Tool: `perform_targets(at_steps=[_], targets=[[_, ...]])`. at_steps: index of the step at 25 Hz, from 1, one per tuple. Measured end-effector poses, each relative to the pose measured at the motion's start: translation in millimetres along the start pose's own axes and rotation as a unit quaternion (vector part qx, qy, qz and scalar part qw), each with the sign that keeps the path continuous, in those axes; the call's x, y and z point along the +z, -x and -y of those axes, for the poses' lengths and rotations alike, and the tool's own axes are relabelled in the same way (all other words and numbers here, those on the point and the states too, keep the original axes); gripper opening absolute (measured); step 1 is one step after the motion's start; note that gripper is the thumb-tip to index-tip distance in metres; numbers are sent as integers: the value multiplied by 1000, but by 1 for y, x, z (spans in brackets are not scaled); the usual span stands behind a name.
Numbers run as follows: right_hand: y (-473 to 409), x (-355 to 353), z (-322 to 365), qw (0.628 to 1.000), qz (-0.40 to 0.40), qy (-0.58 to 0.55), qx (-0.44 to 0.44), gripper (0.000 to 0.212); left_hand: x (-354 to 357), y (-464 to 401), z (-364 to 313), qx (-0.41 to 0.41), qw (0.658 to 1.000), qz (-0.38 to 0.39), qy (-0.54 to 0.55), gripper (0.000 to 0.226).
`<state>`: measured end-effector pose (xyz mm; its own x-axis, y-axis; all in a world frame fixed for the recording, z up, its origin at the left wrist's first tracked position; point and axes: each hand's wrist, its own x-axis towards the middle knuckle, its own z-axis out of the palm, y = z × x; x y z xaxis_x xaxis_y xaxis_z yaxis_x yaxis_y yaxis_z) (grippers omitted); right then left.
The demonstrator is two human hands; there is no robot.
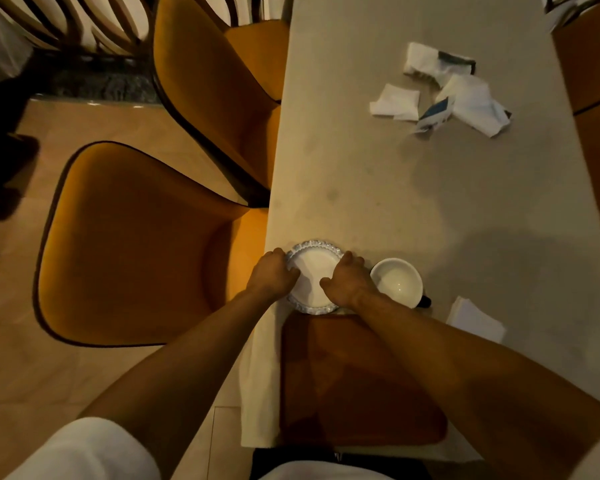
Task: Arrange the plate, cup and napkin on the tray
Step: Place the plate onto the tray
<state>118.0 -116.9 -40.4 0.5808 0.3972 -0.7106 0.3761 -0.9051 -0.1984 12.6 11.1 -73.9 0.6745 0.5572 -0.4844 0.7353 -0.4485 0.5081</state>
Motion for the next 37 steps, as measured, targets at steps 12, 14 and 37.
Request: perform_targets(at_steps=[12, 14, 37], targets=[[44, 14, -35, 950, -101, -283, -82, 47, -28, 60, 21, -3, 993, -53, 108, 29], [59, 28, -51, 935, -85, -336, -77, 41, -20, 84, 27, -18, 988, -41, 150, 26], [66, 102, -105, 925, -45, -378, -5, 31, 57, 142, 40, -90, 981, -46, 163, 26]])
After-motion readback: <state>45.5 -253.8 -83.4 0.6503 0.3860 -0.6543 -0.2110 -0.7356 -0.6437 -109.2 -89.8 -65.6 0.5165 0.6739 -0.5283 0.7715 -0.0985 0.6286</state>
